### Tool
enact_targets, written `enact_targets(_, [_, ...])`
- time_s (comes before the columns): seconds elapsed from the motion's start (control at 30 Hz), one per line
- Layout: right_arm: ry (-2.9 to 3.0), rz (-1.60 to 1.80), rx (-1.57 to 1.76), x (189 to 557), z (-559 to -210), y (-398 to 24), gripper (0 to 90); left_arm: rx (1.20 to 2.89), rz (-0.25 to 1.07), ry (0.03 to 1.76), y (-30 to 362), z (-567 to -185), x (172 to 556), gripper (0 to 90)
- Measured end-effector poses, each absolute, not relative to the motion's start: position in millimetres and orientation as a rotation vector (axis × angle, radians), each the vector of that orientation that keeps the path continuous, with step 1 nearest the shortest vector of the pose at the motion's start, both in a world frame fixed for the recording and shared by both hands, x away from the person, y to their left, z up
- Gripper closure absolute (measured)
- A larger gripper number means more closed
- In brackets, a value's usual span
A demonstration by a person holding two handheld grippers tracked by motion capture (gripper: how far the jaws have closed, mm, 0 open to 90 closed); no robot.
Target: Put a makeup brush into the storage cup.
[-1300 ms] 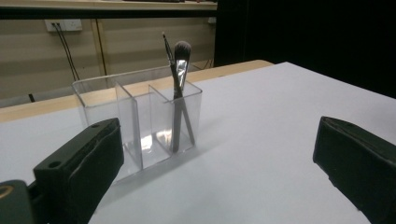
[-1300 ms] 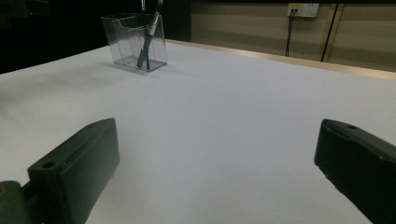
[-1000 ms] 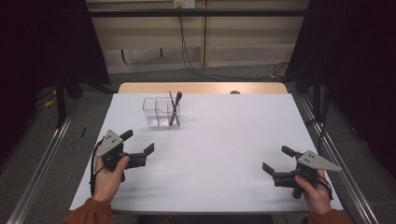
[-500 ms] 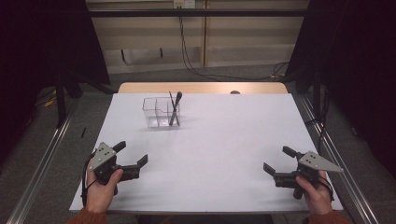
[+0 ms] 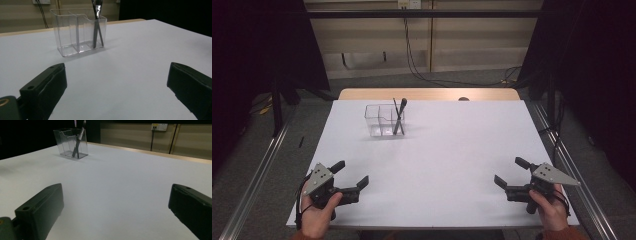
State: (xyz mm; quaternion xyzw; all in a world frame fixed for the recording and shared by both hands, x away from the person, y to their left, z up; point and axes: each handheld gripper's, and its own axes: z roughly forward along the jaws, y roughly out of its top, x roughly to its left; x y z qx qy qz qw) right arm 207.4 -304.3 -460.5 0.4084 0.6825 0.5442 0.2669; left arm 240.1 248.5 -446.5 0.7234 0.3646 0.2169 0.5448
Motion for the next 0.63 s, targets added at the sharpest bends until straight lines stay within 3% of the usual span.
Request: enact_targets(0.63, [1.85,1.465,1.094,208.5,-461.4,-303.3,0.0,1.727,0.535,0.872,251.7,-446.3,236.0,2.4])
